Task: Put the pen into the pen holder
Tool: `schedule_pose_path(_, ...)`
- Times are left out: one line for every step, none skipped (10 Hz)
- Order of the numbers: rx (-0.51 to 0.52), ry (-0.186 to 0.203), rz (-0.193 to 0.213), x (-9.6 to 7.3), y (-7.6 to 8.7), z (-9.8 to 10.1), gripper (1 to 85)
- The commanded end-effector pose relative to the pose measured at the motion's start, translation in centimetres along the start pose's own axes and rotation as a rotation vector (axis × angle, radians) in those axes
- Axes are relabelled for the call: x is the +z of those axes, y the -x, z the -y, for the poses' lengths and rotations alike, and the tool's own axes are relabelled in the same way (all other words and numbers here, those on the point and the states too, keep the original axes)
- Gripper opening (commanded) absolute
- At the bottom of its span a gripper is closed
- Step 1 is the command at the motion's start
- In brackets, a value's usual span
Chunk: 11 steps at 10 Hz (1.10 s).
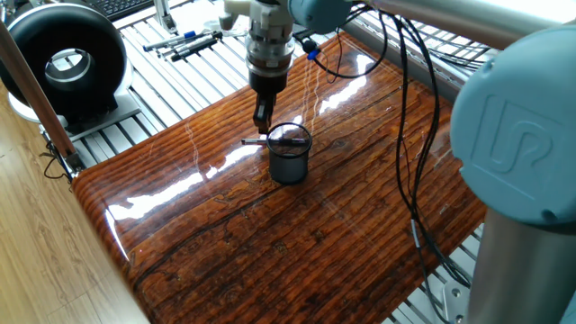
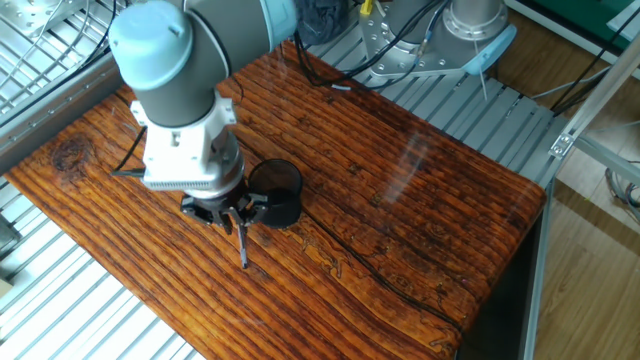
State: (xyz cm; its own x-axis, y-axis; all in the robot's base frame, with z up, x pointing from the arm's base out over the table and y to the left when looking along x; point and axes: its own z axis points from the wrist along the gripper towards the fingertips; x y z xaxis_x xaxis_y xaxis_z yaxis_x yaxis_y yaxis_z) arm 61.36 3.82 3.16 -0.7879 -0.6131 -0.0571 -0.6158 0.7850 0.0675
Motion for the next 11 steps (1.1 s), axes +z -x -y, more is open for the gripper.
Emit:
schedule_pose_path(0.008, -0.006, 0.015, 1.2, 0.7, 0.8, 27.3)
schedule_pose_path(0.008, -0.005, 0.018, 1.5, 0.8, 0.9, 27.3)
schedule_pose_path(0.006, -0.002, 0.020, 1.7, 0.8, 0.9, 27.3)
schedule_pose_path(0.006, 0.000, 0.022, 2.0, 0.9, 0.9, 27.3)
schedule_pose_path(0.006, 0.005, 0.023, 2.4, 1.1, 0.9, 27.3)
schedule_pose_path(0.005, 0.016, 0.024, 2.6, 1.1, 0.7, 27.3)
schedule_pose_path(0.005, 0.038, 0.022, 2.7, 1.1, 0.2, 27.0)
schedule_pose_path(0.001, 0.058, 0.020, 2.7, 1.0, -0.4, 27.0)
schedule_pose_path(0.001, 0.071, 0.021, 2.6, 1.0, -0.7, 26.0)
schedule_pose_path(0.001, 0.074, 0.021, 2.7, 1.0, -0.8, 25.7)
schedule_pose_path(-0.001, 0.083, 0.024, 2.6, 1.0, -1.0, 24.3)
